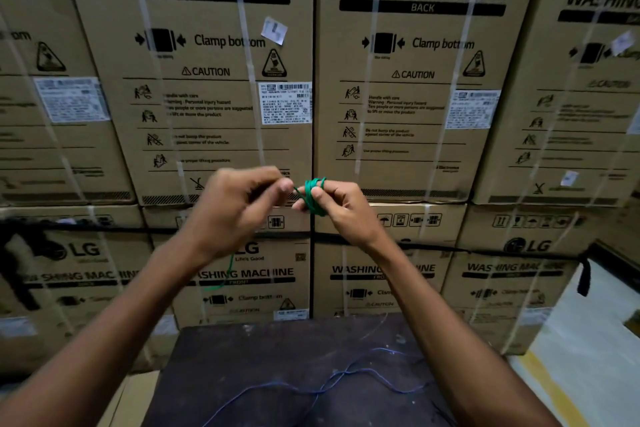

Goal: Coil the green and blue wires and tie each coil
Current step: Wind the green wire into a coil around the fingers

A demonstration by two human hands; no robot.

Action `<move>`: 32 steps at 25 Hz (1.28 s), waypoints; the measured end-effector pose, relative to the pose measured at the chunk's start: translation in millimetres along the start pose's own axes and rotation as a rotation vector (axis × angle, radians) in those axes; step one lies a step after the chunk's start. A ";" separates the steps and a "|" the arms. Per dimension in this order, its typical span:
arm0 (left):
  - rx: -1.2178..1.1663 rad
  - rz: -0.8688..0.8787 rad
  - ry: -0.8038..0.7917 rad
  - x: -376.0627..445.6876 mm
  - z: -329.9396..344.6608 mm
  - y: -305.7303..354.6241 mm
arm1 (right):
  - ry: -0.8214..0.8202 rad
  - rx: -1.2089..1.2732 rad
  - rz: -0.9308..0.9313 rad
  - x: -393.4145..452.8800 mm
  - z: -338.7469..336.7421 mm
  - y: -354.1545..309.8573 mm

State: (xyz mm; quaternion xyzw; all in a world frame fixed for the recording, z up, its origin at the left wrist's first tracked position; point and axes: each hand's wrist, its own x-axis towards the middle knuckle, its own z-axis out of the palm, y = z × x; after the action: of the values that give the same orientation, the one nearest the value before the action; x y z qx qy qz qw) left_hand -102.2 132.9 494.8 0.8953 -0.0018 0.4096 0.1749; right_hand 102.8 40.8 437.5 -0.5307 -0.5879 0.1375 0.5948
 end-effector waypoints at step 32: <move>0.037 -0.030 -0.105 -8.3 -9.6 0.4 | -0.107 -0.040 0.042 -5.0 -3.9 -8.7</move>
State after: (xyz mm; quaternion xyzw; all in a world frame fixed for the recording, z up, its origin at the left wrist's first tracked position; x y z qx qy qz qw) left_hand -114.7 134.4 494.6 0.9187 0.0099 0.3593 0.1639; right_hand 100.7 31.6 442.6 -0.5464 -0.6103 0.1662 0.5490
